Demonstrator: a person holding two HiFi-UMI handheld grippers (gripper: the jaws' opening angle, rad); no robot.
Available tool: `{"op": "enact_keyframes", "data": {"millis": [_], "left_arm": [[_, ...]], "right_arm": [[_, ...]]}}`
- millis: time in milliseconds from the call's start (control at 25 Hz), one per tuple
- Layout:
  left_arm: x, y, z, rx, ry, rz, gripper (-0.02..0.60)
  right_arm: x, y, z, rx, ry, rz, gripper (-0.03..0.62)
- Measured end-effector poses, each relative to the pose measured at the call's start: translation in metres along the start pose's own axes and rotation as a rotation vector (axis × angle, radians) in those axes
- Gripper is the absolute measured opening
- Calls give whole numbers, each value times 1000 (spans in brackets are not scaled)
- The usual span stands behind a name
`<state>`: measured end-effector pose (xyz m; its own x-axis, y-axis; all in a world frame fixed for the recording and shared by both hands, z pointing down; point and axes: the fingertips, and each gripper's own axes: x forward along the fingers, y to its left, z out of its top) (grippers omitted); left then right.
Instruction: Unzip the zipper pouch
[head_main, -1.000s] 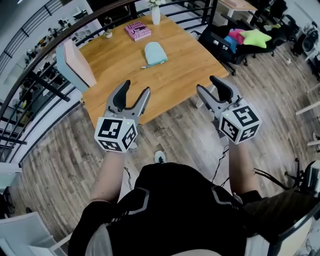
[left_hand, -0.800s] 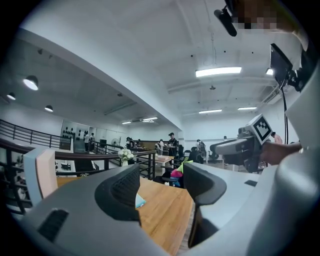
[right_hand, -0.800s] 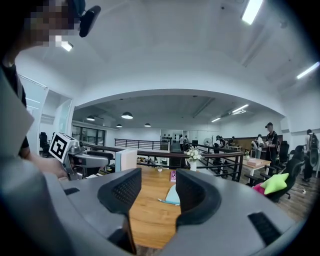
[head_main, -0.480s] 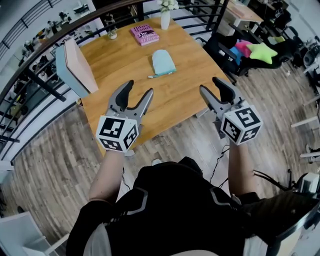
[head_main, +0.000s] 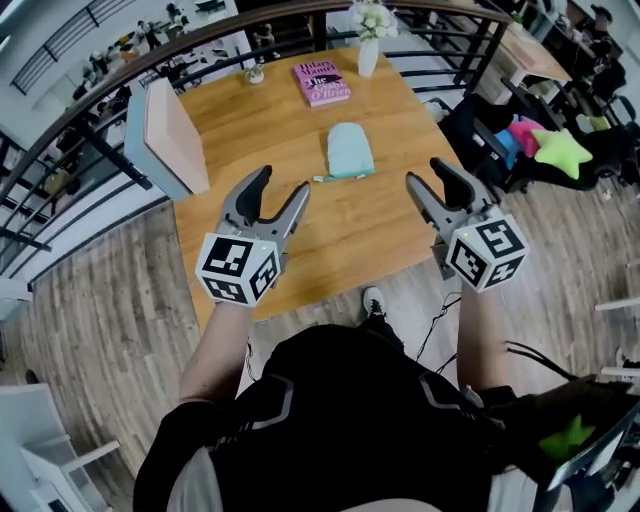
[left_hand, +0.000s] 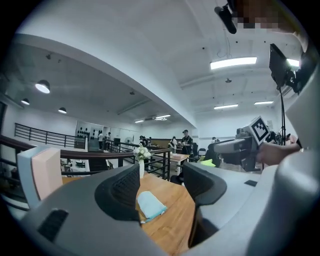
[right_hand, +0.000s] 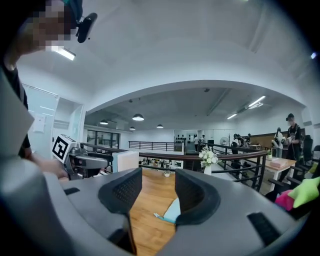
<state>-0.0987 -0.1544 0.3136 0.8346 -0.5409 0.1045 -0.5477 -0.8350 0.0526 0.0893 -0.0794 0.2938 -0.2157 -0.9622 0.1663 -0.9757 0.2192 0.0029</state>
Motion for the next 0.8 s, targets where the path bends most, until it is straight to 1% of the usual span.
{"op": "enact_keyframes", "data": {"millis": [160,360,520,560,680,800], "left_arm": [[37,-4,3,4,23,48,285],[73,-14,2,-23,61,85,273],[94,-19,-3,14,88,118,273],[98,-19,-5,10,93,127,273],[108,-17,-25,-43,122,150,261],[114,-12,-49,-44,169,207,261]], "right_arm": [[26,-41,-1,-46,25,70,215],[49,-85,3,-40,30,145,215],[71,-108,0,-58,42,205,213],[76,-112,-2,-58,41,222,210],[90,-119,-14,-60,59,293,209],[108,-128,-37,-79,106,347,204]]}}
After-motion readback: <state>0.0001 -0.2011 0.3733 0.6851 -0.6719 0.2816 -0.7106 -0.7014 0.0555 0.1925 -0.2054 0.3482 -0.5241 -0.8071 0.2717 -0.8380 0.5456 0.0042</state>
